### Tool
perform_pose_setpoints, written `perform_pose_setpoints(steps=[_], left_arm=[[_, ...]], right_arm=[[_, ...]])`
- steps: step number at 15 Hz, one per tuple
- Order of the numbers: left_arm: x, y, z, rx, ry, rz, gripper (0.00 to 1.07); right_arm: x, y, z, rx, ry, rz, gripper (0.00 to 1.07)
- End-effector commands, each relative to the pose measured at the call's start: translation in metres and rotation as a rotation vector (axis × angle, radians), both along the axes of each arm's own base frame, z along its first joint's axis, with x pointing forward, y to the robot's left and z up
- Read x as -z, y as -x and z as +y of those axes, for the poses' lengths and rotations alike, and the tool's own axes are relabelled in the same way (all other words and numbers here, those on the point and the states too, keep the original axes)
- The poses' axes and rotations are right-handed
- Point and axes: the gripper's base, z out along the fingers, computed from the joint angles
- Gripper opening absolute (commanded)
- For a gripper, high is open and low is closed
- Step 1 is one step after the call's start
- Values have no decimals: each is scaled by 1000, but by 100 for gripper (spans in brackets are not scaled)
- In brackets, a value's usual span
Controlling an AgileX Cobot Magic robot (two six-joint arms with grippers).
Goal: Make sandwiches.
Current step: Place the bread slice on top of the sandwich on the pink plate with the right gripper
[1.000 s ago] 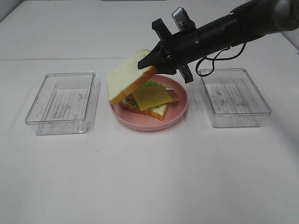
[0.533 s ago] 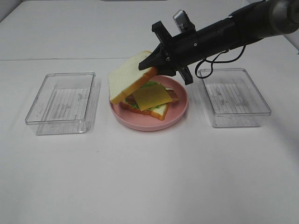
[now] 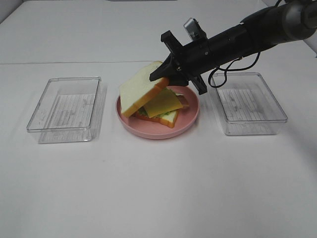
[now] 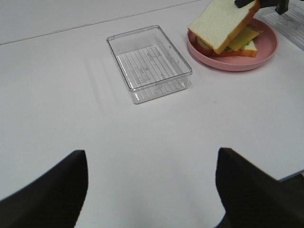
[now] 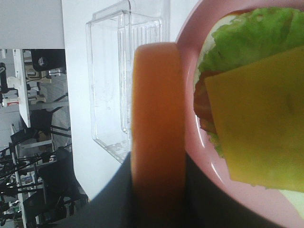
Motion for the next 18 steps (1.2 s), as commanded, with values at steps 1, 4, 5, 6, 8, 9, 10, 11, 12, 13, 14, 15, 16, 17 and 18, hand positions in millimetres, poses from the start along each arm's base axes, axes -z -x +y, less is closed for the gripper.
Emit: perform_pose_setpoints(steps=[1,4,5,6,8,9,10,11,12,13,14,15,16,17,18], left_arm=[[0,2,1,3,6,-28,72],[0,2,1,3,6,-28,72],[0,2,1,3,6,-28,72],[0,2,1,3,6,-28,72],[0,2,1,3,6,-28,72],[0,2,1,3,6,-28,72],[0,2,1,3,6,-28,72],[0,2,1,3,6,-28,72],[0,2,1,3,6,-28,72],[0,2,1,3,6,-28,72],[0,2,1,3,6,-28,72],[0,2,1,3,6,-28,72],[0,2,1,3,6,-28,72],[0,2,1,3,6,-28,72],[0,2,1,3,6,-28,72]], right_arm=[[0,1,1,-6,10,9,26],[1,0,0,13,15,20,44],[2,0,0,20,25,20,48],[2,-1,-1,27,37,21,50],[3,-2,-4,50,67,20,59],[3,-2,-4,51,77,15,62],[0,-2,-6,48,98,-8,67],[-6,-2,-7,41,124,-32,69],[-8,-2,-9,41,141,-37,69],[-12,-1,-12,53,181,-34,69],[-15,-1,-15,58,224,-43,69],[-17,-1,-17,60,241,-54,69],[-24,0,-21,53,302,-78,69],[-27,1,-23,54,322,-83,69],[-33,2,-26,49,359,-104,69]])
